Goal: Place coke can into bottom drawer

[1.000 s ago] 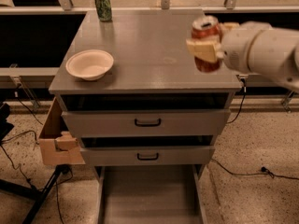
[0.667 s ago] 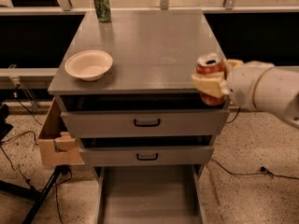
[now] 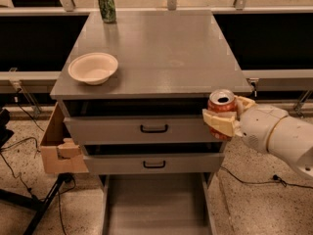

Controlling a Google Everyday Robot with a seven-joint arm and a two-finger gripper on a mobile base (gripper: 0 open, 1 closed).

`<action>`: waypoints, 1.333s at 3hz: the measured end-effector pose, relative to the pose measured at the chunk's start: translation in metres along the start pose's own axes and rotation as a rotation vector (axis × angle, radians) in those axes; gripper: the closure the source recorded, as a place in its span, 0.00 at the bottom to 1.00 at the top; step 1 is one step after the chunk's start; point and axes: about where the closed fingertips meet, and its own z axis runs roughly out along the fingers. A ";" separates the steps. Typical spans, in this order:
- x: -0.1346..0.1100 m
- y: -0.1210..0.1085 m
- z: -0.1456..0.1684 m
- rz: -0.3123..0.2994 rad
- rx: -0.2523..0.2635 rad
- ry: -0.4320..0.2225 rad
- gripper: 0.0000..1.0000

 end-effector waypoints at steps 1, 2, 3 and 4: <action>-0.005 0.000 -0.001 -0.011 0.004 0.002 1.00; 0.006 0.009 0.008 0.011 -0.014 -0.016 1.00; 0.050 0.043 0.022 0.056 -0.092 -0.064 1.00; 0.096 0.065 0.027 0.042 -0.205 -0.145 1.00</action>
Offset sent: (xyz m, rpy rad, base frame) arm 0.0015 0.0270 -0.0490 0.1035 0.0035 0.0404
